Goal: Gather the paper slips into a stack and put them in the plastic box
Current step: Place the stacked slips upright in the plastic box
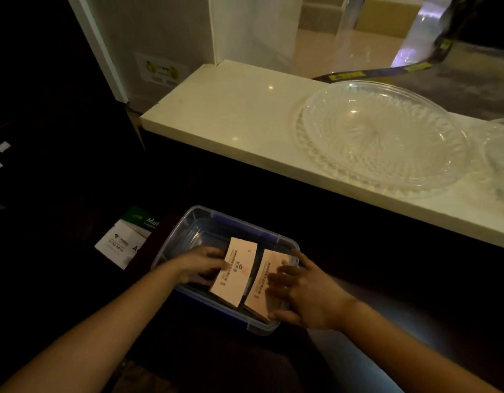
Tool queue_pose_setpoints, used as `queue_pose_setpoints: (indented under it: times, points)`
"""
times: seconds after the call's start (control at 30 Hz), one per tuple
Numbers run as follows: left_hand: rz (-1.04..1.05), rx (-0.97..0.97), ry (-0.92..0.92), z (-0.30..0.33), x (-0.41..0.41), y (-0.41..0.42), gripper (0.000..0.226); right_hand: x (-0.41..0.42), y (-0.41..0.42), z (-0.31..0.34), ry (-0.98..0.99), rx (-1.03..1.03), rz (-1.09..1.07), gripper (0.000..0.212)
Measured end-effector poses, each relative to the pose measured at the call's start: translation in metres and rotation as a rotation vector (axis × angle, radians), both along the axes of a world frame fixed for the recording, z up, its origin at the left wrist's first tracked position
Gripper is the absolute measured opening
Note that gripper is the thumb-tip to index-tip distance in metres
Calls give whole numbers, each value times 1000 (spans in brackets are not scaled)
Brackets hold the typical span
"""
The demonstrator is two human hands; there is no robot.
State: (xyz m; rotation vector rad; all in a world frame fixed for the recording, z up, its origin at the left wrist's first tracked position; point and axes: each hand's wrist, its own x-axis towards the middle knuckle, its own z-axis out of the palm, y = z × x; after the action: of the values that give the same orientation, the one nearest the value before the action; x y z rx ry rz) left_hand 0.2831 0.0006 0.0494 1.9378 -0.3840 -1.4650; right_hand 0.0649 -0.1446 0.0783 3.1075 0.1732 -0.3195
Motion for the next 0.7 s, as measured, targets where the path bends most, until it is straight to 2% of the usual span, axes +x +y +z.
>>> queue_pose_setpoints:
  times: [0.13,0.37,0.47,0.7]
  points:
    - [-38,-10,8,-2,0,0,15,1,0,2,14,15,-9,66]
    - [-132,9,-169,-6,-11,-10,20,1,-2,4,42,56,-21,65]
    - [-212,24,-248,-4,-14,-15,28,-1,-4,2,35,72,-29,63]
    - [-260,29,-298,-7,-15,-14,29,0,-2,0,3,76,-34,61]
